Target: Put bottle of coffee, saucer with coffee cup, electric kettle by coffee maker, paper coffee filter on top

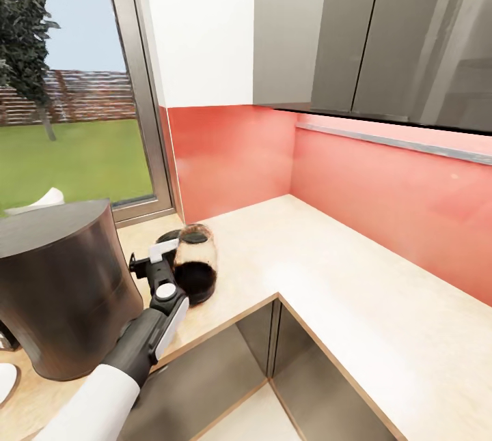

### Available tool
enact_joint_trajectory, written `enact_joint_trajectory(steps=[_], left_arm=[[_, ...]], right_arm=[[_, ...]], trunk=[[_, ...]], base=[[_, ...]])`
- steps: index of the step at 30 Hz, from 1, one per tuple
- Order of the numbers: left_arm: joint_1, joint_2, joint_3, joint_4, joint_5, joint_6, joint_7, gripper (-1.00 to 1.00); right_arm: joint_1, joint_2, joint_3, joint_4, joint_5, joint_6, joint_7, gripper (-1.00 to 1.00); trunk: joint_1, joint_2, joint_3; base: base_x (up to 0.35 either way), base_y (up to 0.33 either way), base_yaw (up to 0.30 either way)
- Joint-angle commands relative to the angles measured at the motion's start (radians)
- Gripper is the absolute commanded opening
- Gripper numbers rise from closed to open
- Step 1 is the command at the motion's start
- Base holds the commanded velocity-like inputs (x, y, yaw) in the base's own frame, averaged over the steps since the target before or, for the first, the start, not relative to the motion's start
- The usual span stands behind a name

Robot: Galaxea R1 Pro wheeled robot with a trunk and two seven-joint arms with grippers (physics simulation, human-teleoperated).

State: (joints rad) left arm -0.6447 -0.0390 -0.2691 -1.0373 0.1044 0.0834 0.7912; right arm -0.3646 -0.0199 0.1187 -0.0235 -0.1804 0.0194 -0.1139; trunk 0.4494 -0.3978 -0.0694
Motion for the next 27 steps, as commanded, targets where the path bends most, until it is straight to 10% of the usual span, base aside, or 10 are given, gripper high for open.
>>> enact_joint_trajectory(steps=[1,27], left_arm=[[-0.001,0.0,-0.003,-0.001,0.001,0.006,0.006,1.0],[0.013,-0.003,-0.002,-0.002,-0.006,0.005,0.007,1.0]], right_arm=[[-0.001,0.0,0.009,-0.001,-0.01,0.002,-0.003,1.0],[-0.001,0.0,0.009,-0.001,-0.01,0.002,-0.003,1.0]], trunk=[[0.001,-0.002,-0.002],[0.001,-0.002,-0.002]], base=[[0.0,0.0,0.0],[-0.057,0.0,0.0]])
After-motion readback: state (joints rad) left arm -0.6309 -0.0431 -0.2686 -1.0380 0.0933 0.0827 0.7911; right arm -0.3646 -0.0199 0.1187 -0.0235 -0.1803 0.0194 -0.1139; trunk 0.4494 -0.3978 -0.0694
